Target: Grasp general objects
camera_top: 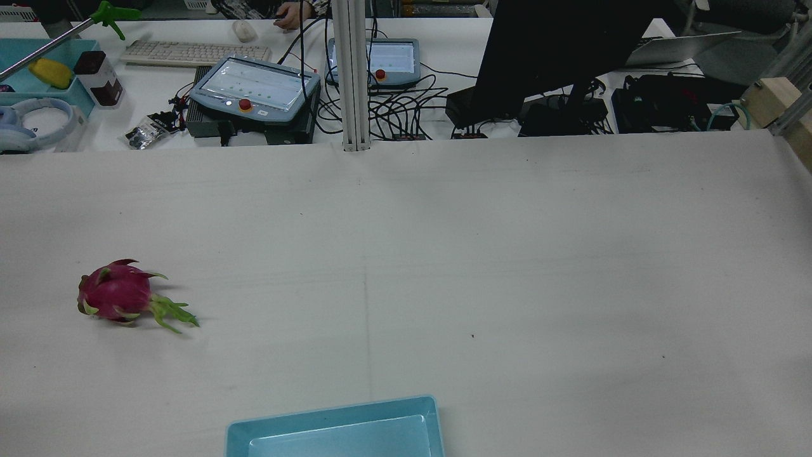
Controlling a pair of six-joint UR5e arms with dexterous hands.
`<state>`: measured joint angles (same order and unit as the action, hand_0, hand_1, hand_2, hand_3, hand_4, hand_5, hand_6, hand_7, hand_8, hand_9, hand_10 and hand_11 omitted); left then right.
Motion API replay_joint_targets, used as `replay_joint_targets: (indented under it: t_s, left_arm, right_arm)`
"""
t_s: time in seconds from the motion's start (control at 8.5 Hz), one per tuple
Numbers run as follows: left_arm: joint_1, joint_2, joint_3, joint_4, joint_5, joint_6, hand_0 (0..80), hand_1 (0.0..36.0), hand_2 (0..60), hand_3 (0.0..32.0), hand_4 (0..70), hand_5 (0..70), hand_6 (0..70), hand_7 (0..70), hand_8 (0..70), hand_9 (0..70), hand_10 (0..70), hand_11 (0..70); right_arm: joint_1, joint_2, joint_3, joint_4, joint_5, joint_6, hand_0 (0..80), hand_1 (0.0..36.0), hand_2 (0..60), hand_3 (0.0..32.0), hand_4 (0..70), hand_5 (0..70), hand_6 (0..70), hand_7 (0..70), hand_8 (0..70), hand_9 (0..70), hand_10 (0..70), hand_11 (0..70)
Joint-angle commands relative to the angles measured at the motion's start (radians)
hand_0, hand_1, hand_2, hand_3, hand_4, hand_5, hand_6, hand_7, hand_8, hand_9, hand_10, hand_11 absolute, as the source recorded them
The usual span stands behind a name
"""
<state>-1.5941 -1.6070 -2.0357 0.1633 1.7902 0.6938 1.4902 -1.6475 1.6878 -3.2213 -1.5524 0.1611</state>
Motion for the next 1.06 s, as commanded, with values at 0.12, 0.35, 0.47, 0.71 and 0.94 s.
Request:
replay_joint_targets:
  t_s: [0.12,0.35,0.47,0.71,0.94]
  left_arm:
    - [-0.070,-0.027,-0.089,0.053,0.092,0.084,80.0,33.4,0.0,32.0,0.5,70.0,0.0,11.7,0.0,0.9,0.0,0.0]
    - [-0.060,-0.037,-0.136,0.224,0.171,0.304,80.0,36.0,0.0,32.0,0.4,70.0,0.0,11.8,0.0,0.9,0.0,0.0]
    - [-0.049,-0.037,-0.132,0.226,0.161,0.331,80.0,36.0,0.0,32.0,0.0,70.0,0.0,11.0,0.0,0.8,0.0,0.0]
    - [0.087,-0.039,-0.063,0.222,0.047,0.426,80.0,36.0,1.1,32.0,0.0,70.0,0.0,13.2,0.0,1.2,0.0,0.0]
    - [0.346,-0.042,-0.047,0.225,-0.163,0.455,80.0,36.0,5.2,32.0,0.0,70.0,0.0,15.6,0.0,1.7,0.0,1.7]
  right_arm:
    - [0.001,0.000,0.001,0.001,0.000,0.000,0.0,0.0,0.0,0.0,0.0,0.0,0.0,0.0,0.0,0.0,0.0,0.0]
    - [-0.001,0.000,0.001,0.000,0.000,0.000,0.0,0.0,0.0,0.0,0.0,0.0,0.0,0.0,0.0,0.0,0.0,0.0]
    - [-0.001,0.000,0.001,0.000,0.000,0.000,0.0,0.0,0.0,0.0,0.0,0.0,0.0,0.0,0.0,0.0,0.0,0.0]
    - [0.001,0.000,0.001,0.001,0.000,0.000,0.0,0.0,0.0,0.0,0.0,0.0,0.0,0.0,0.0,0.0,0.0,0.0]
    - [-0.001,0.000,0.001,0.000,0.000,0.000,0.0,0.0,0.0,0.0,0.0,0.0,0.0,0.0,0.0,0.0,0.0,0.0]
